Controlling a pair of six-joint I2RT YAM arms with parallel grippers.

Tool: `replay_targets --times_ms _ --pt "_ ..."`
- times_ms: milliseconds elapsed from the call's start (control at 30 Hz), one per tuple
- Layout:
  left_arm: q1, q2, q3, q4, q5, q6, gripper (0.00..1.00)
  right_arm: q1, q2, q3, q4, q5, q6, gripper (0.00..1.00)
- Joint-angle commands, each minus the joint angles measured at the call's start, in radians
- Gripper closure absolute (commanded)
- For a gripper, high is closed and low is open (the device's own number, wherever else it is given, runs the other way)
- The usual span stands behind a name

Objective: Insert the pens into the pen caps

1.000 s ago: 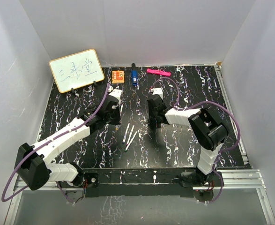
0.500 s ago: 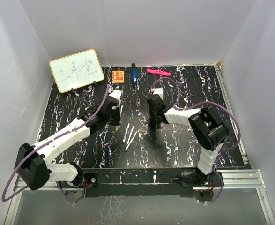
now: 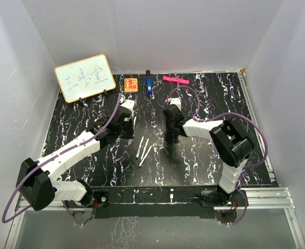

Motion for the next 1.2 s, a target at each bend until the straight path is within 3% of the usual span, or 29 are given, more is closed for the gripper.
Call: replay_targets --times_ms 0,200,400,733,900,1167 --pt "0.005 -0.02 -0.006 0.002 -0.002 -0.008 1.0 0.019 0.007 -0.038 -0.16 -0.053 0.018 0.74" --pt "0.005 -0.015 -0.006 0.008 0.002 -0.009 1.0 0.024 0.021 -0.041 -0.174 -0.043 0.025 0.79" --pt "0.006 -0.006 -0.01 0.012 0.016 -0.011 1.0 0.024 0.056 -0.019 -0.211 -0.031 0.041 1.0" --pt "0.006 -0.011 -0.071 0.111 0.078 -0.028 1.0 0.02 0.016 0.095 -0.184 0.011 0.012 1.0" --pt "0.005 -0.015 -0.121 0.25 0.158 -0.028 1.0 -0.012 -0.127 0.102 -0.025 -0.009 -0.001 1.0" --pt "0.001 -0.012 -0.207 0.54 0.351 -0.094 1.0 -0.025 -0.408 -0.152 0.388 -0.082 0.04 1.0"
